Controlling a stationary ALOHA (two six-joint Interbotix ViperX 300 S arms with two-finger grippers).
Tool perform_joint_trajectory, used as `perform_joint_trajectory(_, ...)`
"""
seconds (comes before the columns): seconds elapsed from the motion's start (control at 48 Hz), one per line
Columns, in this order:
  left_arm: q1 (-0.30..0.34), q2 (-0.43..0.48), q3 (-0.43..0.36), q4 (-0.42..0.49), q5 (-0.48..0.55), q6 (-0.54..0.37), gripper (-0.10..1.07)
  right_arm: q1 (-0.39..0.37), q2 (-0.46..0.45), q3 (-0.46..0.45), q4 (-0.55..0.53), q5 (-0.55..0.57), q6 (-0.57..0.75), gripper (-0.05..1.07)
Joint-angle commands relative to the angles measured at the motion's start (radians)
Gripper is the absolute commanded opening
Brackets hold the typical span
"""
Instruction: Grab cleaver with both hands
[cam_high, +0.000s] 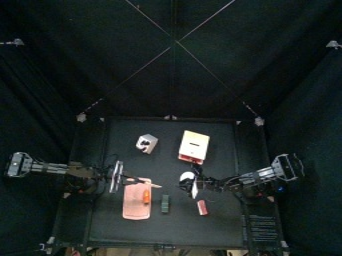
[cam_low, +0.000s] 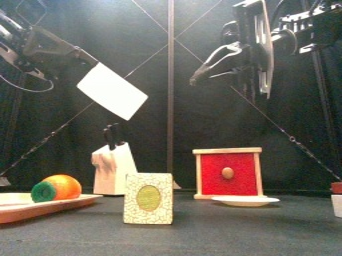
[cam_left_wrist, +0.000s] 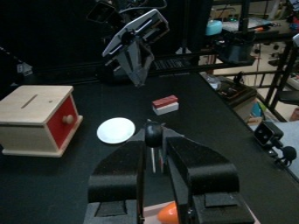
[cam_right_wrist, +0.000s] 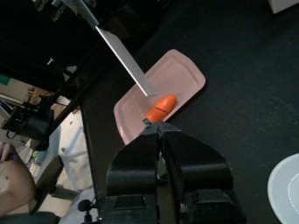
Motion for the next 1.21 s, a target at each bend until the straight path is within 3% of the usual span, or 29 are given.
perform_joint_trajectory(0.0, -0.003, 0.002, -0.012, -0.012, -0.005, 0.002, 0.54, -0.048, -0.012, -0.04, -0.006, 0.066, 0.0, 0.09)
perform_joint_trajectory(0.104, -0.003, 0.0, -0.012, -0.02, -0.003, 0.002, 0.54, -0.098, -0.014, -0.069, -0.015, 0.144, -0.002, 0.09)
perform_joint_trajectory(0.271, -0.003, 0.0, -0.011, -0.025, -0.003, 0.002, 0.54, -0.166, -0.012, -0.137, -0.094, 0.36, 0.005, 0.09)
perform_joint_trajectory(0.5, -0.003, 0.0, -0.005, -0.041, 0.0, 0.002, 0.54, -0.192, -0.029, -0.213, -0.255, 0.495, 0.011, 0.16)
perform_joint_trajectory(0.646, -0.002, 0.002, -0.003, -0.048, 0.0, 0.002, 0.54, -0.192, -0.054, -0.245, -0.359, 0.514, 0.009, 0.34)
perform_joint_trajectory(0.854, 0.003, 0.002, -0.005, -0.048, -0.005, 0.0, 0.54, -0.178, -0.067, -0.252, -0.546, 0.509, 0.008, 0.76)
perform_joint_trajectory(1.0, 0.003, 0.0, -0.014, -0.049, -0.015, -0.002, 0.54, -0.155, -0.058, -0.241, -0.676, 0.46, 0.008, 0.98)
perform_joint_trajectory(1.083, 0.002, 0.0, -0.015, -0.052, -0.02, -0.002, 0.54, -0.144, -0.043, -0.232, -0.73, 0.403, 0.008, 1.04)
perform_joint_trajectory(1.188, 0.002, 0.0, -0.015, -0.064, -0.034, 0.0, 0.54, -0.129, -0.015, -0.222, -0.781, 0.305, 0.009, 1.04)
